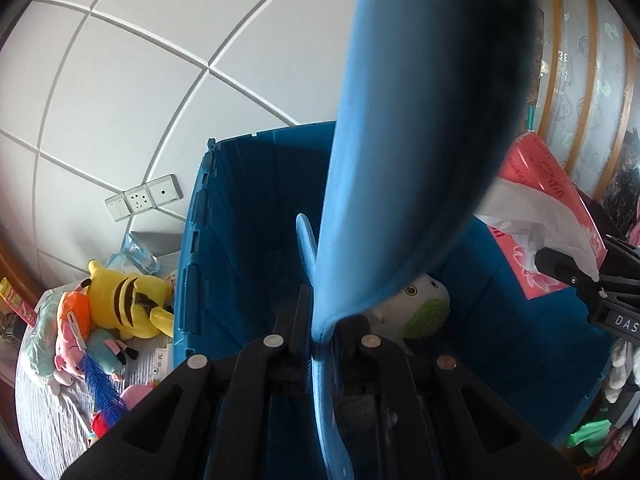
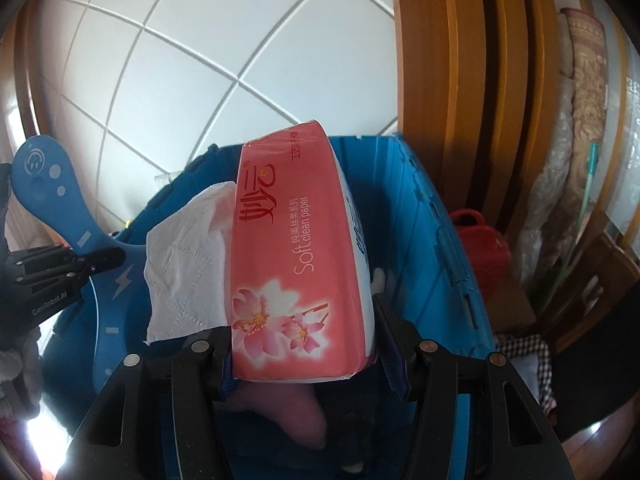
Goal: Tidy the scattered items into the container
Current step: 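Open both grippers to drop the blue toy and tissue pack into the crate, then move both grippers away from the crate back over the toy pile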
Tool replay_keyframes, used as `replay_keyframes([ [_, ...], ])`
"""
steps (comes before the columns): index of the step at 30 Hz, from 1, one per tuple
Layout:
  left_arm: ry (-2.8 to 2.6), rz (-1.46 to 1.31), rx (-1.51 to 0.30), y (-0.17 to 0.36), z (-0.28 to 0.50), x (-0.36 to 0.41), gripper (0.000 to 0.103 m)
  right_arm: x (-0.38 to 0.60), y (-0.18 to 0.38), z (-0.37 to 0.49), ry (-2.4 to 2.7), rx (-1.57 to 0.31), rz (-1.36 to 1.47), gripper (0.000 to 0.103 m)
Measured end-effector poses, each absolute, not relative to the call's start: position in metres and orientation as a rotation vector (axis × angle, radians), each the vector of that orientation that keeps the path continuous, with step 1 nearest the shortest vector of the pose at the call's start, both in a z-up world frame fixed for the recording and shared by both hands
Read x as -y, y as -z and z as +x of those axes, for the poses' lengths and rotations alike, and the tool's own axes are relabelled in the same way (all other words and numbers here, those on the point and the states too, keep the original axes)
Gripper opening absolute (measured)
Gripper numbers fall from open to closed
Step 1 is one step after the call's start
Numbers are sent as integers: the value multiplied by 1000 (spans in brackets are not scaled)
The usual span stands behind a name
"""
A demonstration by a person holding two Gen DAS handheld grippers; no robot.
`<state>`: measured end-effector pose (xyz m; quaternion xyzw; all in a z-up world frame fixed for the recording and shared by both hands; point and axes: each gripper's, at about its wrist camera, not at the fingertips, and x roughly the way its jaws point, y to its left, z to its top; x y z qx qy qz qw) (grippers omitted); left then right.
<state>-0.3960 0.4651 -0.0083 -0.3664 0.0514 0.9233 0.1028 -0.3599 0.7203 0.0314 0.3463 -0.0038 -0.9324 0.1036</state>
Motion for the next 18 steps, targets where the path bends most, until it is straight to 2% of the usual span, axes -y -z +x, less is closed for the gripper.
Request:
replay_keyframes([
  [3,-2720,-1087,-152,14,-399,-468,8,-722,-27,-364,2757,14,1036,59],
  [5,-2734,-1097,-160,-9,-390,-486,18,-725,-27,-364,2776,28,1023,69],
  [6,-2746,-1099,-172,-14,-388,-491,42,-726,-28,-364,2790,34,1017,76],
  [7,-2756,-1096,-183,-19,-384,-495,74,-727,-29,-363,2802,35,1015,87],
  [9,-2771,-1076,-196,-25,-375,-501,97,-729,-30,-363,2814,31,1012,90],
  [12,-2777,-1067,-205,-29,-385,-500,98,-729,-29,-364,2817,26,1009,90],
  [15,-2780,-1072,-209,-25,-391,-502,99,-726,-29,-363,2820,12,1006,101],
  [18,-2784,-1077,-201,-31,-399,-505,99,-723,-29,-362,2827,-3,1004,102],
])
